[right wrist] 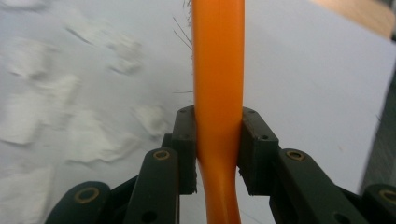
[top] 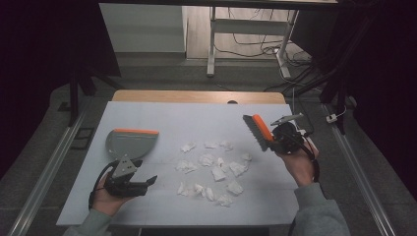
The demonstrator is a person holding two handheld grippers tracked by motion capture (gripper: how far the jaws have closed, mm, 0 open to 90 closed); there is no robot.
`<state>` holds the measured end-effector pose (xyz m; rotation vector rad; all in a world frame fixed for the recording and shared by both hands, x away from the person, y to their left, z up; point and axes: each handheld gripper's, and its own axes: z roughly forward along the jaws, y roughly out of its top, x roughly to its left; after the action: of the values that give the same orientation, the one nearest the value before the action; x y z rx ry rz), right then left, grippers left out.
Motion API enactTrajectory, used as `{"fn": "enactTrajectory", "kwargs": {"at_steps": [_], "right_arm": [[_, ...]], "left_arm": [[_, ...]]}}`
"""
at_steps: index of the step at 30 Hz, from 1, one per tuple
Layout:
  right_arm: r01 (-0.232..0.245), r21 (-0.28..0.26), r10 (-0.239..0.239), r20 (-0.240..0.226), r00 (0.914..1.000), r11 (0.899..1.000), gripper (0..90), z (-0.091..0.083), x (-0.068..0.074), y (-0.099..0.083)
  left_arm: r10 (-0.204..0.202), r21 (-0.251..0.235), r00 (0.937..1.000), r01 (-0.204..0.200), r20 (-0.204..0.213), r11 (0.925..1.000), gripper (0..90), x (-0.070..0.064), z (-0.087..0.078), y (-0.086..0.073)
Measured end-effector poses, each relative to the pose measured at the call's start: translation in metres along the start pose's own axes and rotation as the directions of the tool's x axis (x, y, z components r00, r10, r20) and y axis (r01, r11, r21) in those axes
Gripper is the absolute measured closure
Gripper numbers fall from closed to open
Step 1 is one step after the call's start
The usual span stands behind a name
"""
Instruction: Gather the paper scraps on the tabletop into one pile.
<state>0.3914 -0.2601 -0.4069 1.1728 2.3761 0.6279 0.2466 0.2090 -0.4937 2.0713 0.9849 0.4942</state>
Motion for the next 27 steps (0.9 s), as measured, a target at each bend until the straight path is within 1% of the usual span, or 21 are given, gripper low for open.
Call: {"fn": "enactTrajectory", "kwargs": {"at_steps": [1,3,4,6,10,12,13,16,17,18,19,21,24,27], "right_arm": [[-0.008,0.023,0.008,0.012,0.9999,1.0,70.7,0.003,-0.003,0.001],[-0.021,0.078,0.02,0.014,0.9997,0.997,70.7,0.009,-0.006,0.003],[-0.02,0.105,0.018,0.014,0.9997,0.994,70.7,0.013,-0.007,0.004],[-0.01,0.142,0.007,0.026,0.9996,0.99,70.7,0.021,-0.006,0.004],[0.005,0.2,-0.01,0.024,0.9997,0.98,70.7,0.036,-0.001,0.007],[0.024,0.231,-0.033,0.036,0.9988,0.973,70.7,0.043,0.004,0.009],[0.031,0.238,-0.041,0.037,0.9985,0.971,70.8,0.046,0.006,0.01],[0.047,0.244,-0.053,0.018,0.9984,0.969,70.8,0.05,0.019,0.014],[0.068,0.247,-0.075,0.018,0.997,0.967,70.8,0.052,0.024,0.015],[0.083,0.246,-0.088,0.008,0.9961,0.966,70.9,0.053,0.03,0.016],[0.088,0.246,-0.091,-0.001,0.9958,0.965,70.9,0.054,0.035,0.018],[0.114,0.25,-0.113,-0.017,0.9934,0.962,70.9,0.055,0.046,0.02],[0.117,0.224,-0.102,-0.077,0.9918,0.968,71.0,0.054,0.058,0.023],[0.11,0.187,-0.081,-0.157,0.9843,0.976,71.0,0.05,0.065,0.026]], "left_arm": [[-0.001,0.002,1.0,0.001,0.002,1.0,25.1,0.0,0.0,0.0],[0.001,0.005,1.0,-0.001,0.002,1.0,25.1,-0.001,0.001,-0.001],[0.001,0.008,1.0,-0.001,0.004,1.0,25.1,-0.001,0.002,0.0],[0.006,0.01,1.0,-0.006,0.004,0.9999,25.1,-0.002,0.002,0.0],[0.011,0.007,0.9999,-0.011,0.001,0.9999,25.1,-0.002,0.002,-0.001],[0.007,0.0,1.0,-0.007,-0.002,1.0,25.1,-0.002,0.0,-0.001],[0.005,-0.003,1.0,-0.005,-0.003,1.0,25.1,-0.001,0.0,-0.001],[0.002,-0.005,1.0,-0.002,0.0,1.0,25.1,-0.001,0.0,-0.002],[0.005,-0.008,1.0,-0.005,-0.001,1.0,25.1,-0.001,0.0,-0.002],[0.011,-0.013,0.9999,-0.011,-0.001,0.9999,25.2,-0.002,0.0,-0.002],[0.019,-0.018,0.9998,-0.019,-0.001,0.9997,25.4,-0.003,-0.001,-0.002],[0.025,-0.03,0.9997,-0.025,-0.003,0.9992,25.4,-0.004,-0.002,-0.001],[0.024,-0.036,0.9997,-0.024,0.002,0.9991,25.5,-0.004,-0.003,0.0],[0.023,-0.027,0.9997,-0.023,0.006,0.9994,25.5,-0.004,-0.002,-0.001]]}}
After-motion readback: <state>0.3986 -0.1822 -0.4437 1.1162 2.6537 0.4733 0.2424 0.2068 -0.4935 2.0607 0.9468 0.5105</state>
